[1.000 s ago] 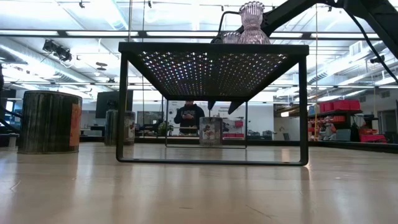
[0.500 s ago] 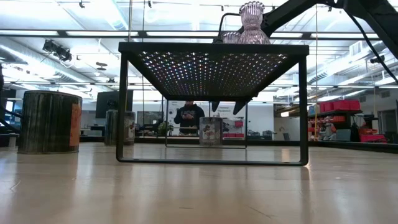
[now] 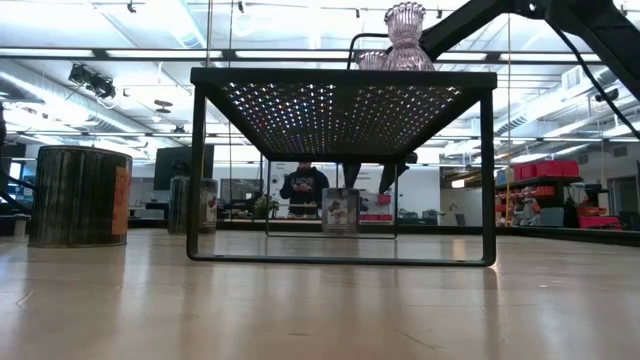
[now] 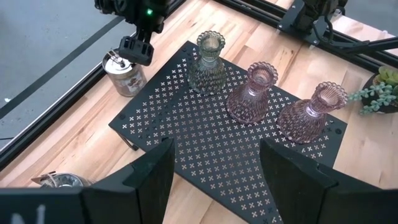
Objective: Pick & Place candle stick holders
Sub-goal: Put the top silver scented candle on the shelf
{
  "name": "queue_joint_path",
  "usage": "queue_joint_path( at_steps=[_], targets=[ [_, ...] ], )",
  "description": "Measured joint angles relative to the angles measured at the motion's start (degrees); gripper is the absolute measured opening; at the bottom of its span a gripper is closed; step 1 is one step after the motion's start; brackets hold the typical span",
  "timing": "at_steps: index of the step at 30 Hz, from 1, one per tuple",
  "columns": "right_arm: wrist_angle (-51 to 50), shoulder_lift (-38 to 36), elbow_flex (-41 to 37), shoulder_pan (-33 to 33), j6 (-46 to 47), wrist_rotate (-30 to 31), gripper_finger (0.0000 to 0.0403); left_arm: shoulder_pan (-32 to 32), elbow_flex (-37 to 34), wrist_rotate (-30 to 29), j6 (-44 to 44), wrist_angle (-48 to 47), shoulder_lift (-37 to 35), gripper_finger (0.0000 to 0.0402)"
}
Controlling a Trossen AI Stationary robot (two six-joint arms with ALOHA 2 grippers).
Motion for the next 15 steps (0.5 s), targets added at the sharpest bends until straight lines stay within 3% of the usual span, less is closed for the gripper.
queue_joint_path(
  at_steps=[15],
  targets=[
    [-5.8,-0.3,0.2,-0.5,-1.1,2.0,0.0396,0.0,0.0,0.0,0.0,0.0,0.0,0.0238]
  ],
)
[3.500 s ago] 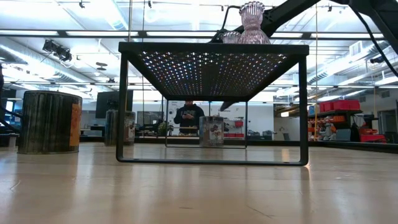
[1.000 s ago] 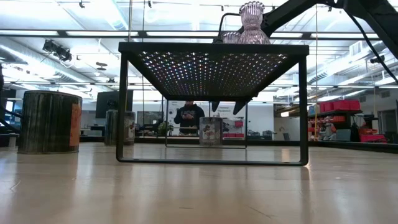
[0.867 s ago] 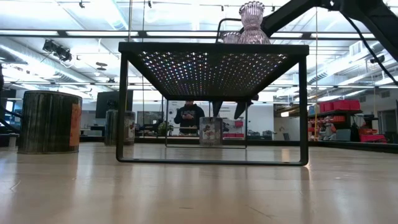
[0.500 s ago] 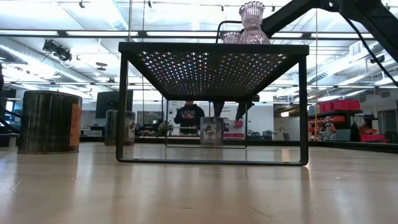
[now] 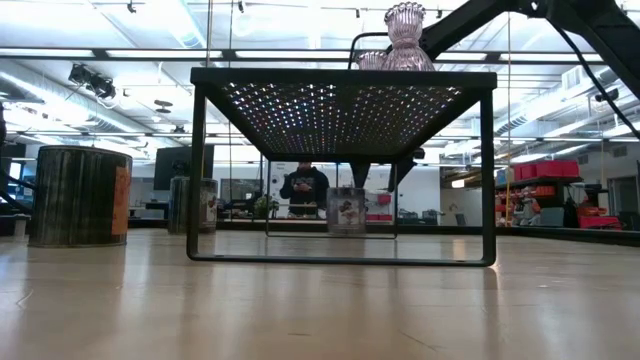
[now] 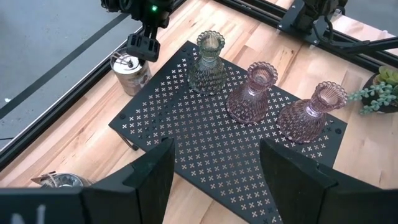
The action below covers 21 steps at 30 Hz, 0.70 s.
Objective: Pick & Place candle stick holders
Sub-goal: Put the top silver scented candle on the shelf
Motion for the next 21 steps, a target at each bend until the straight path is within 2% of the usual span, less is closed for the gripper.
queue_joint_path(
  at_steps=[15,21],
  targets=[
    [-11.8,0.4,-0.4,-2.8,1.2,2.2,0.0396,0.0,0.0,0.1,0.0,0.0,0.0,0.0238],
    [-11.1,0.6,-0.5,-3.7,-2.1,-5.1,0.0396,0.0,0.0,0.0,1.4,0.0,0.0,0.0238]
  ],
)
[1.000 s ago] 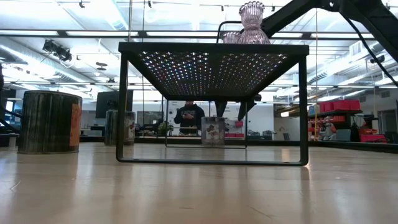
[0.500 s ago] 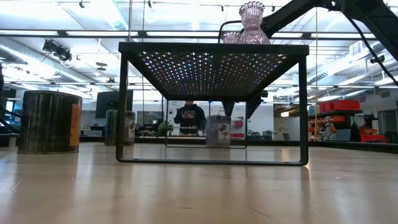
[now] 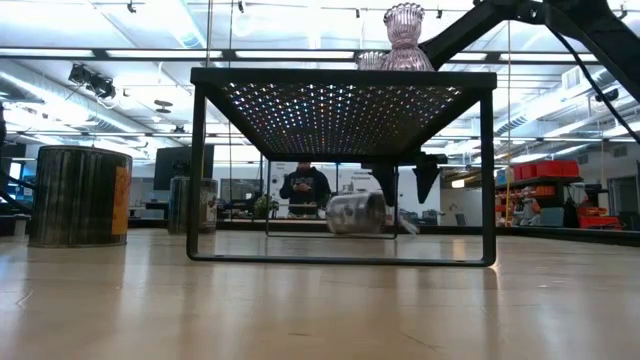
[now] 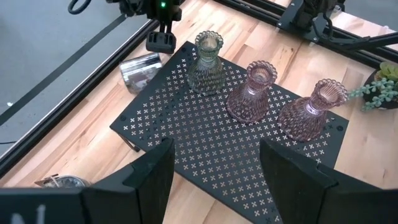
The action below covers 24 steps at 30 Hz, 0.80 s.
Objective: Pick & Place candle stick holders
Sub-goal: Put the top silver scented candle on the shelf
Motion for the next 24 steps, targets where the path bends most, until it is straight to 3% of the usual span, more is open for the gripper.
queue_joint_path(
  at_steps=[5,12,20,24],
  targets=[
    [-0.3,0.0,0.0,0.0,-0.2,2.8,0.0396,0.0,0.0,0.0,0.0,0.0,0.0,0.0238],
    [0.8,-0.5,0.1,-1.5,-2.5,2.3,0.0396,0.0,0.0,0.0,0.0,0.1,0.0,0.0238],
    [8.4,-8.3,0.2,-2.6,-7.3,-6.9,0.0396,0.0,0.0,0.0,0.0,0.4,0.0,0.0238],
    [15.9,-10.4,0.3,-2.3,-7.2,-19.2,0.0396,0.0,0.0,-0.9,0.0,0.8,0.0,0.0238]
  ],
)
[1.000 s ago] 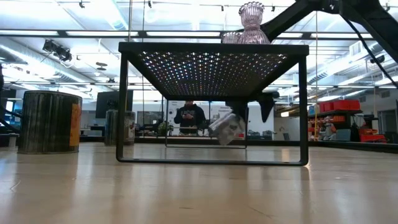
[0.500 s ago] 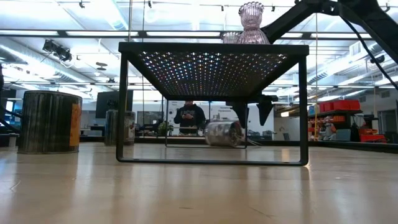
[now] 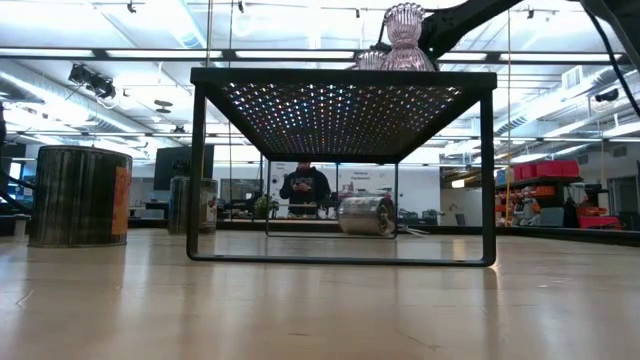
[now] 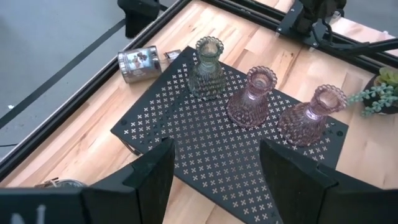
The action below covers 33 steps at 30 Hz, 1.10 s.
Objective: Pick & Place candle stick holders
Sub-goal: Put the top silver scented candle on the shelf
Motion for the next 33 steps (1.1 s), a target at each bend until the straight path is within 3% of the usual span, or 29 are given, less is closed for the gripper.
queue_joint_path(
  at_steps=[3,5,9,14,20,27,33],
  targets=[
    [3.8,-0.3,0.0,0.5,-0.3,-8.0,0.0396,0.0,0.0,-0.2,0.0,0.1,0.0,0.0238],
    [4.4,-0.3,0.0,0.7,-3.6,-8.6,0.0396,0.0,0.0,-0.2,-0.1,0.2,0.0,0.0238],
    [2.9,-0.3,0.0,1.3,-9.5,-0.9,0.0396,0.0,0.0,-0.1,-0.4,0.2,0.0,0.0238],
    [-0.8,-0.4,0.0,2.6,-13.2,-1.7,0.0396,0.0,0.0,-0.1,-0.3,0.2,0.0,0.0238],
    [-1.7,0.9,0.0,4.8,-16.9,9.7,0.0396,0.0,0.0,-0.1,-0.3,0.2,0.0,0.0238],
    [-3.5,5.1,0.0,4.3,-13.6,6.1,0.0396,0.0,0.0,-0.1,-0.3,0.2,0.0,0.0238],
    [-5.7,8.3,0.0,4.4,-14.7,6.6,0.0396,0.0,0.0,-0.2,-0.5,0.4,0.0,0.0238]
  ],
)
